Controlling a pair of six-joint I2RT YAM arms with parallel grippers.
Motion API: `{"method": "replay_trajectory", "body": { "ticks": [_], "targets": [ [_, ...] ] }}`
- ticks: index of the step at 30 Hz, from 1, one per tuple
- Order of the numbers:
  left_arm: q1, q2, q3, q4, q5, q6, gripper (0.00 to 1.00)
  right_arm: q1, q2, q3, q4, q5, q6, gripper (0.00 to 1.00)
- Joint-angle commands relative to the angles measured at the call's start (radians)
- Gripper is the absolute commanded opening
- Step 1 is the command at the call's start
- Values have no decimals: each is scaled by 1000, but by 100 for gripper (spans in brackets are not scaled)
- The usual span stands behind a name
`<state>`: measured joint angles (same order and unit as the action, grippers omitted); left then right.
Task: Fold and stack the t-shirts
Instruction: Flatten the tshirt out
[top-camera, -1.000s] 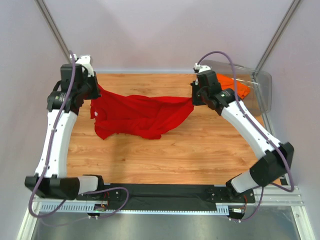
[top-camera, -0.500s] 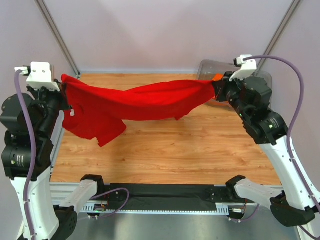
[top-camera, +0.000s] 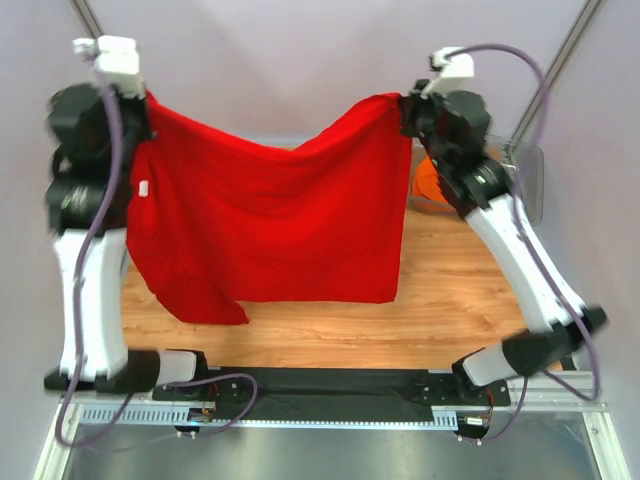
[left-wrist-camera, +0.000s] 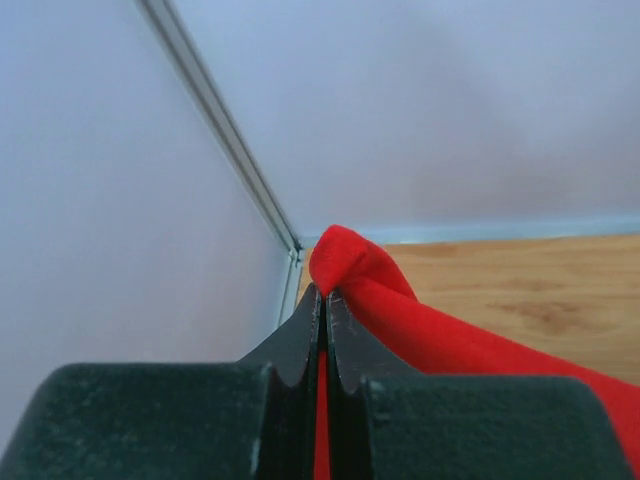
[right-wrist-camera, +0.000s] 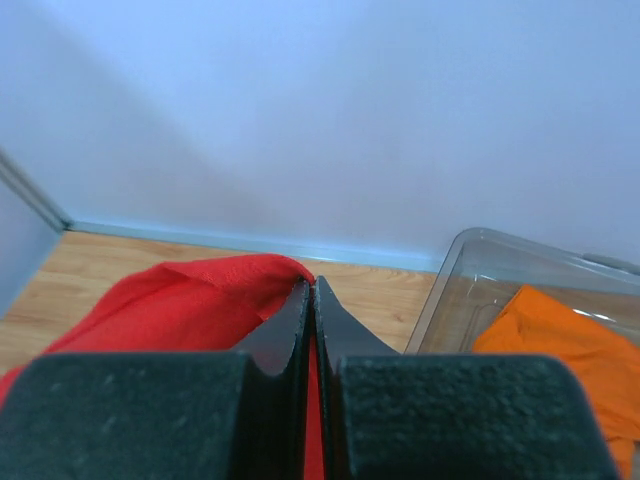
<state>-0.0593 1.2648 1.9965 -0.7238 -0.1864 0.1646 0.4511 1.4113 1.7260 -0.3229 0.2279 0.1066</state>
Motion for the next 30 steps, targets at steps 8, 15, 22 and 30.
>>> {"method": "replay_trajectory", "body": {
  "ticks": [8,15,22,30],
  "targets": [
    [24,804,204,199,-235,92,21,-127,872,680,-68,25,-41,22],
    [39,715,101,9,-332,-147,67,-100,729,540,-336,88,57,73],
    [42,141,-606,-110,-176,-424,63,27,259,-96,-390,-25,204,75],
    [24,-344,-1212,-215,176,-868,47,41,-30,-575,-315,-167,389,51]
  ]
}}
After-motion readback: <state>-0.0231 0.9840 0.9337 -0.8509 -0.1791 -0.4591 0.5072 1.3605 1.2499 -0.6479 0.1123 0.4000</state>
